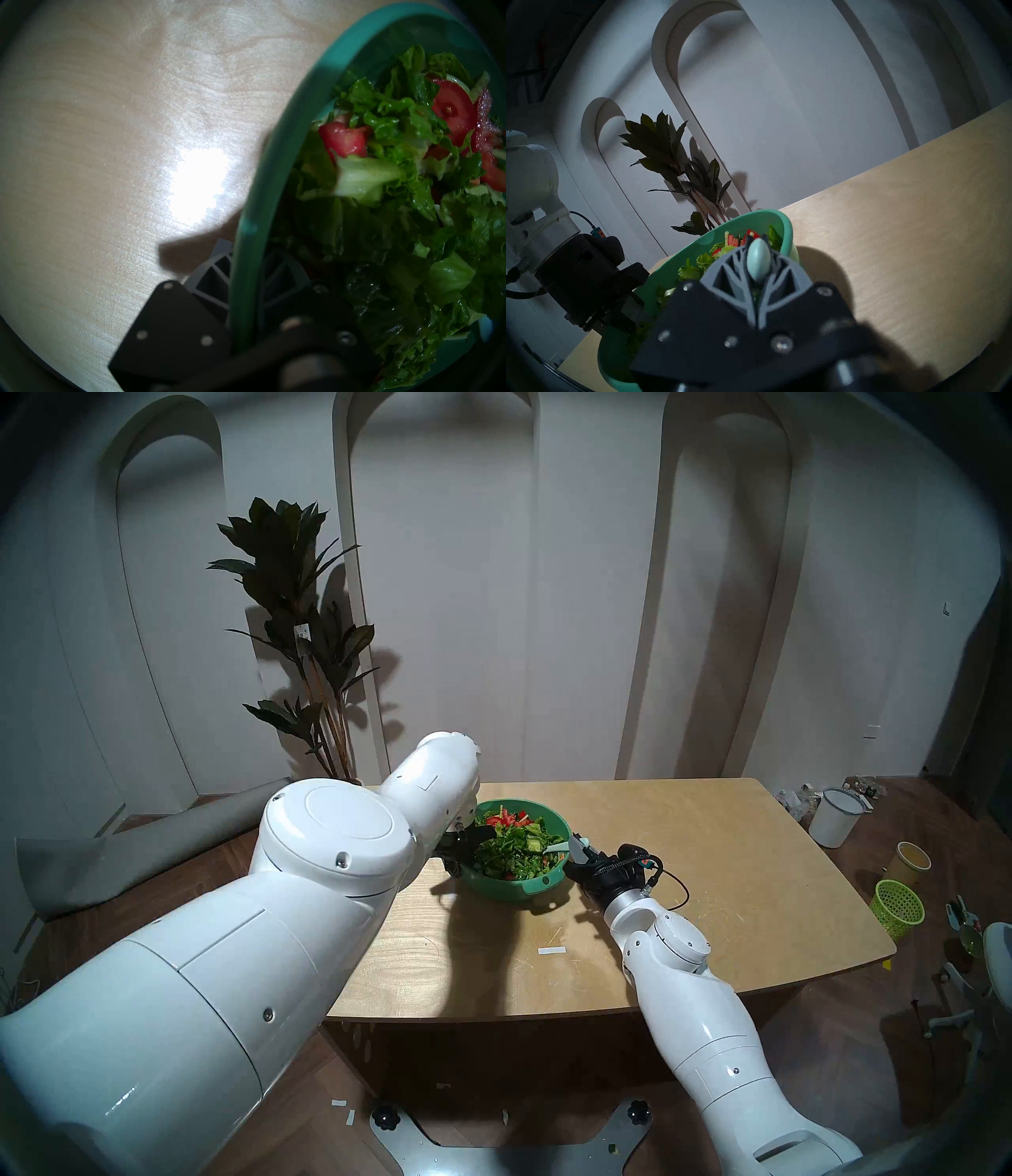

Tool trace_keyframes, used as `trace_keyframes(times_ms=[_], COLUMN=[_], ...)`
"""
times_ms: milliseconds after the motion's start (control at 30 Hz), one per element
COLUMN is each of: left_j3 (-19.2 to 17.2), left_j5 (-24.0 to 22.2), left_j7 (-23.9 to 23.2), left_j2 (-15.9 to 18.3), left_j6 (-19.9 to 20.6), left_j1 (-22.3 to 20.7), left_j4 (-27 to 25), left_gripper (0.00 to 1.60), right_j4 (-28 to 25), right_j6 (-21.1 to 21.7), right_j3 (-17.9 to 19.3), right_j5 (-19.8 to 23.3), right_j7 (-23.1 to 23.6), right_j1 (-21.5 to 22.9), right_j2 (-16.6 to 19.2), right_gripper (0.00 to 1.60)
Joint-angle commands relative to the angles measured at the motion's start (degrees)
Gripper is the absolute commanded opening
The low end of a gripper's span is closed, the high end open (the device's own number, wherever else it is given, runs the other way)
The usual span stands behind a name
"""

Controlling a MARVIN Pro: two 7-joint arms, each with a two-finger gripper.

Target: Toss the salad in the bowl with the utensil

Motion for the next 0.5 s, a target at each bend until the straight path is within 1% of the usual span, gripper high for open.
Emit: trace_keyframes(times_ms=[0,67,167,200,467], left_j3=[-0.02,-0.12,-0.26,-0.36,-0.60], left_j5=[0.47,0.63,0.82,0.95,1.58], left_j7=[1.69,1.63,1.63,1.65,1.52], left_j2=[-0.10,-0.09,-0.09,-0.10,-0.10], left_j6=[0.48,0.48,0.48,0.48,0.48], left_j1=[2.07,2.05,2.05,2.05,2.06], left_j4=[0.95,0.97,0.97,0.97,0.91], left_gripper=[0.00,0.00,0.00,0.00,0.00], right_j4=[0.56,0.82,1.07,1.45,2.61], right_j6=[1.02,1.40,1.87,2.45,4.15], right_j3=[-2.81,-4.33,-5.22,-5.37,-6.05], right_j5=[0.63,0.38,0.17,0.49,1.45], right_j7=[-0.57,-0.85,-1.43,-1.94,-2.60], right_j1=[2.31,3.16,4.33,5.14,6.57], right_j2=[-4.26,-4.89,-5.00,-5.09,-5.91], right_gripper=[0.00,0.00,0.00,0.00,0.00])
